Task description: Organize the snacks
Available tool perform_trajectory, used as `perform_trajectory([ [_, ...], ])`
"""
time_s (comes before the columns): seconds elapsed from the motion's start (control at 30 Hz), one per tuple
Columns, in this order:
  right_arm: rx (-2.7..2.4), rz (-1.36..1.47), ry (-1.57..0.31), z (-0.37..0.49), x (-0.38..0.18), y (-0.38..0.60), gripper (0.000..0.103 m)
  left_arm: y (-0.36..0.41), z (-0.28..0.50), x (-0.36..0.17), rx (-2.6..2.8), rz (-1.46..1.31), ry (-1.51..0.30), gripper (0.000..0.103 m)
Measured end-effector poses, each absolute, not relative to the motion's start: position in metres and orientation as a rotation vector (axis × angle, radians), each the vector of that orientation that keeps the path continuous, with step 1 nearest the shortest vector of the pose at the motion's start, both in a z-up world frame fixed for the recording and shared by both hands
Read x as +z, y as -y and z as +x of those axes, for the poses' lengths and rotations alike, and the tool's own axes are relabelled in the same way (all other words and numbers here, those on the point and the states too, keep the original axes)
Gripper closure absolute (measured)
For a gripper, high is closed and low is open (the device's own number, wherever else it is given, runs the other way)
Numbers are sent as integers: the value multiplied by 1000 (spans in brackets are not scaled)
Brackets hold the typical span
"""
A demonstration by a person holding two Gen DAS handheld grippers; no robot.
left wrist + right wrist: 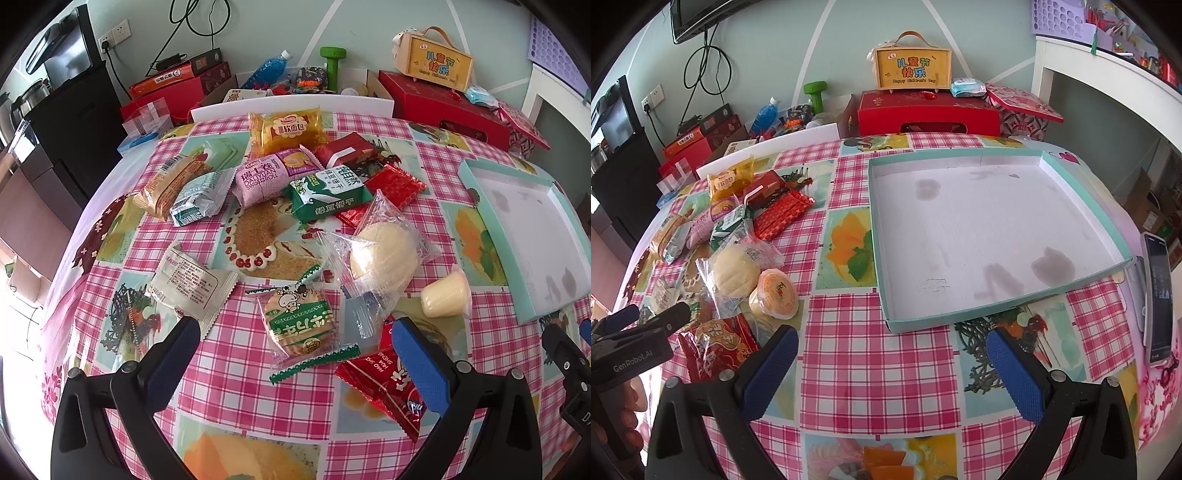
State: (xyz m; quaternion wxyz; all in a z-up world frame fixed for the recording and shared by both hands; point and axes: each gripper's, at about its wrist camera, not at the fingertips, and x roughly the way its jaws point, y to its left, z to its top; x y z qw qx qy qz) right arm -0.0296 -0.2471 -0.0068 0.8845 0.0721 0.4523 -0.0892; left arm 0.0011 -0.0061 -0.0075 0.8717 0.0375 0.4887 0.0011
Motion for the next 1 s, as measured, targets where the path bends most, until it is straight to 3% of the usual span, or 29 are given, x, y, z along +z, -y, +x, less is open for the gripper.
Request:
perform_trajectory([
  [1.0, -187, 146, -953, -28, -8, 246, 0, 0, 2, -8, 25, 56, -1034, 0],
])
